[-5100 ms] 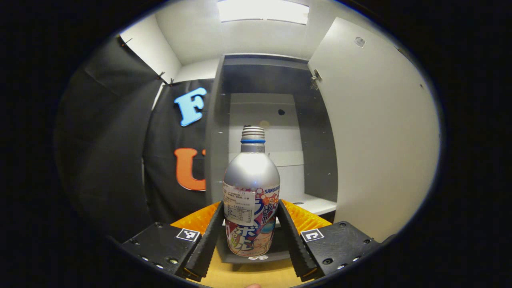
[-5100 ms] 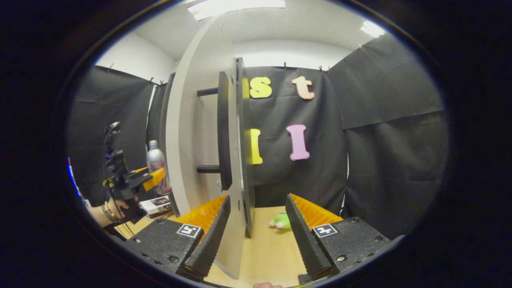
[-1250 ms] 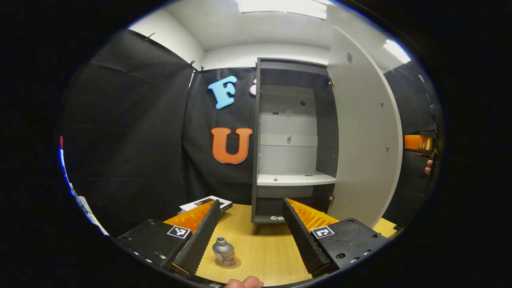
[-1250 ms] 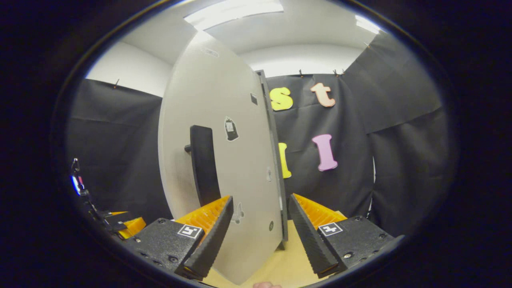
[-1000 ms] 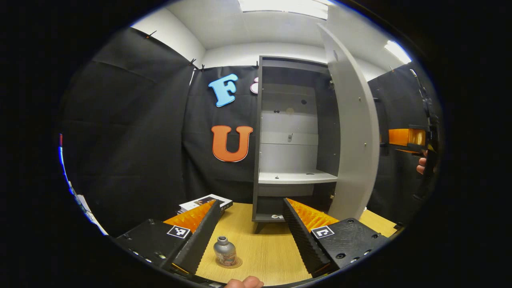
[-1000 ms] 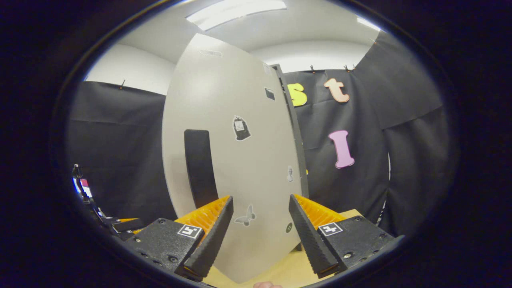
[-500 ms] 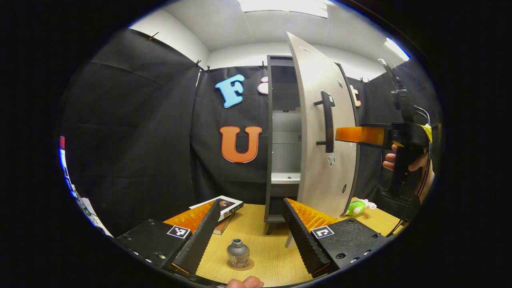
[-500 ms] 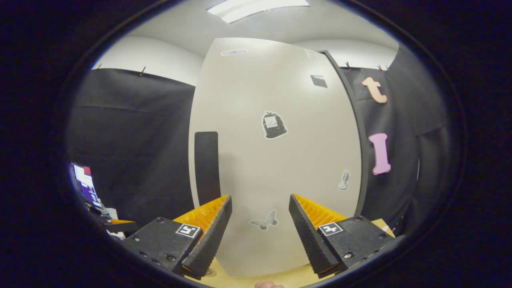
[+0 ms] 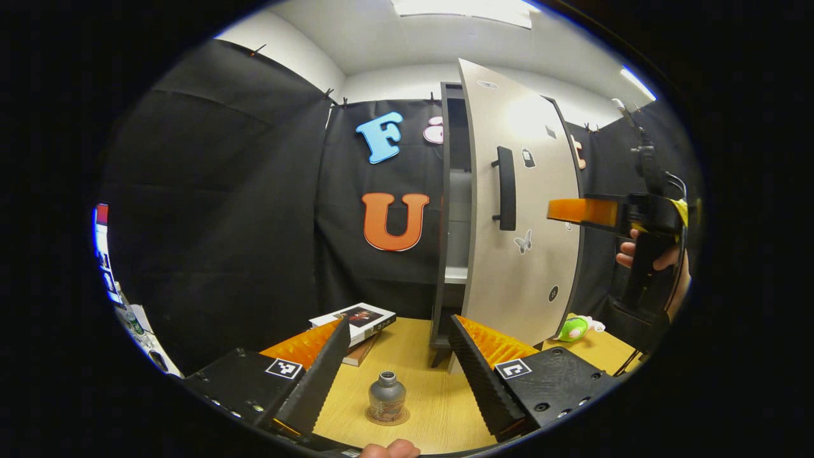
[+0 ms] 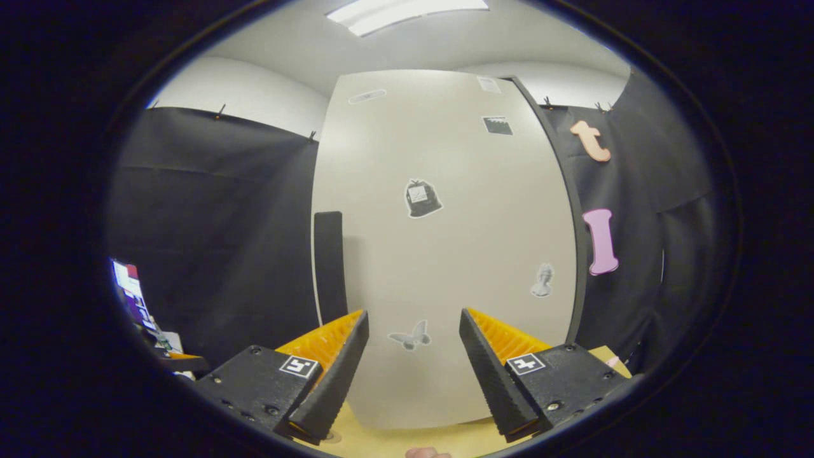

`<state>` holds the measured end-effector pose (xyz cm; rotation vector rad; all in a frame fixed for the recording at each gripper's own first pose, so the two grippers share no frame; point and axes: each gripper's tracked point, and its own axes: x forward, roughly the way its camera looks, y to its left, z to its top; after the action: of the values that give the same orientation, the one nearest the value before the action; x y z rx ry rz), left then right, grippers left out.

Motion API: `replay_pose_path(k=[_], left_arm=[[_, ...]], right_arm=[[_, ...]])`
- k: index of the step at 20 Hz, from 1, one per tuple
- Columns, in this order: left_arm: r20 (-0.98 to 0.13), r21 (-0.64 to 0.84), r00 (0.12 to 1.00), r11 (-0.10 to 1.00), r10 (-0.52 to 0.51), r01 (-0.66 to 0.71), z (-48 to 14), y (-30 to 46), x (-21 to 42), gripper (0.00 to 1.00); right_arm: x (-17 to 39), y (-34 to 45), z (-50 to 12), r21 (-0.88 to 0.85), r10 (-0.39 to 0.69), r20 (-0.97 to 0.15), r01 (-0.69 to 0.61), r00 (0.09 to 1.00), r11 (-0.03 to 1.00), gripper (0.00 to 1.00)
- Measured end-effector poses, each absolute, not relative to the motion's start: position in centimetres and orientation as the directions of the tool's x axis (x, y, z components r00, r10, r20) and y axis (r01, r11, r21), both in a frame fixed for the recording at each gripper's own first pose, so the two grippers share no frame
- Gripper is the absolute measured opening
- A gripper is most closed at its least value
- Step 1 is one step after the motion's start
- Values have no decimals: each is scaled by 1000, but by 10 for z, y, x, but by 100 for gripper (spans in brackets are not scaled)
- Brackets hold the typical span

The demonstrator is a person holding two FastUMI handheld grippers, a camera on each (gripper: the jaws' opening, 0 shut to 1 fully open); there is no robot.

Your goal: Open the cabinet door with the right hand, grasp the bottle in the cabinet with the left hand and place it on the coaster, then close the cabinet door with the right hand.

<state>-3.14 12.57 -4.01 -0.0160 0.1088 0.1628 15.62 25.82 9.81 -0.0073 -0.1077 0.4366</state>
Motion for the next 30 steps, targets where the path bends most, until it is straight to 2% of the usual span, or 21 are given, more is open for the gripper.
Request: replay_pose_path(k=[4,11,12,13,14,19,28,29,30], left_arm=[[-91,7,988,992,128,-128,-35,106,-31,94],[-34,-8,999,1000,28,-28,-22,47,-30,94],[-27,-14,1000,1000,12,-13,-19,37,-32,94],[-18,-15,1000,1000,-2,1,-18,28,-35,94],[-9,-12,1000,1000,-11,11,-17,21,-37,94],[21,35,999,999,-25,25,-13,-1,-51,94],[20,58,999,998,26,-27,-19,4,-67,94],[19,57,999,998,33,-34,-20,5,-68,94],[17,54,999,998,39,-40,-21,6,-69,94]], right_arm=[[104,199,102,-51,341,141,-337,929,940,93],[32,59,77,-29,64,167,-60,984,998,93],[25,44,66,-33,31,162,-26,986,999,88],[18,30,53,-37,-3,154,9,988,999,88],[11,18,40,-40,-27,140,33,990,999,93],[-5,1,-5,-19,-53,67,54,996,998,93],[-2,5,13,8,5,108,-6,994,1000,94],[0,9,15,3,16,107,-16,994,1000,90],[6,15,17,-2,27,106,-27,994,1000,94]])
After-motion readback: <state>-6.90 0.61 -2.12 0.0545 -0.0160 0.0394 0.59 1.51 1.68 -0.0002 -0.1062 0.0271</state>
